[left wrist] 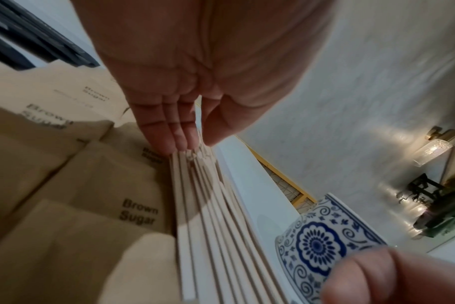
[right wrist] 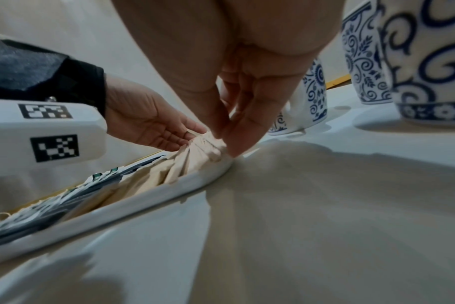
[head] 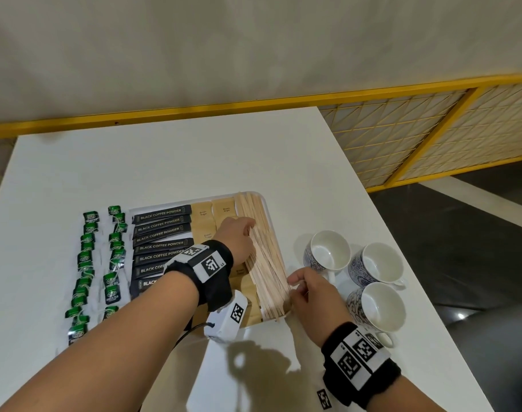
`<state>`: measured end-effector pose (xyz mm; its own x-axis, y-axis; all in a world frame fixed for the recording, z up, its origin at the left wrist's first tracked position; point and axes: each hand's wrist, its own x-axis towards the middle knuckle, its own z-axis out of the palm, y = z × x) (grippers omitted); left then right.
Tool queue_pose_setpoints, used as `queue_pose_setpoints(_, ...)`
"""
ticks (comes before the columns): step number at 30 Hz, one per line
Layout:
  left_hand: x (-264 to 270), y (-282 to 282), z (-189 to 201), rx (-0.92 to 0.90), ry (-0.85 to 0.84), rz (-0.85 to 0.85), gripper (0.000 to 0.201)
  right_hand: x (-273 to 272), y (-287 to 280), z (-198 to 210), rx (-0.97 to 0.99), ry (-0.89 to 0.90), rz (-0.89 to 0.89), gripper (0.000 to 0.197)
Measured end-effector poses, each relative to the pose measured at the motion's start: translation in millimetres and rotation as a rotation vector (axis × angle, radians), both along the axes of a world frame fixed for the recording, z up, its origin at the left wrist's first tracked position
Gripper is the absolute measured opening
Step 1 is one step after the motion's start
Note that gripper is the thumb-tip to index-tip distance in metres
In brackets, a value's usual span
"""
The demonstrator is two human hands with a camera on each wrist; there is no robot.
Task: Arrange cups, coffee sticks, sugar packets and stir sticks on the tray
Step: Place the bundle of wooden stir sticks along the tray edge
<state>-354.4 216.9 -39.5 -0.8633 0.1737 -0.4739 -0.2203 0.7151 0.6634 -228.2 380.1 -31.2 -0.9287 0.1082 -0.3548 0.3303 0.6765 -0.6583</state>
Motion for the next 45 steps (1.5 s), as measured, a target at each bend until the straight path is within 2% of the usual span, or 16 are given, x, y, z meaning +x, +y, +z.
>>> queue_pose_setpoints(9,-0.2,2.9,-4.5,-0.016,0.034,0.029,0.045,3.4,-3.8,2.7,0.196,0.019,0.08,0.018)
queue_pose_setpoints(19,-0.6,2.7,-5.2,-0.018,-0.016,0.019,0.049,4.4,0.7,-3.5,0.078,-0.049,0.02,0.006)
queue_pose_setpoints(26,1.1,7.6,-4.6,-0.005,0.003,0.031,0.046,-5.8,-2.2,-0.1,0.023,-0.024,0.04,0.013)
queue_pose_setpoints(32,0.9,9.6,-4.4,0.04,0.017,0.072,0.046,-12.3,-8.5,0.4,0.047,0.036,0.073,0.012)
queue_pose_setpoints(38,-0.9,8.9,-5.3,0.02,0.008,0.006,0.057,-1.6,-0.5,-0.6,0.069,0.048,0.059,0.01)
queue_pose_setpoints(45,0.8,12.4,0.0,-0.101,0.033,-0.098,0.057,19.4,4.6,-11.2,-0.068,-0.026,0.018,0.029)
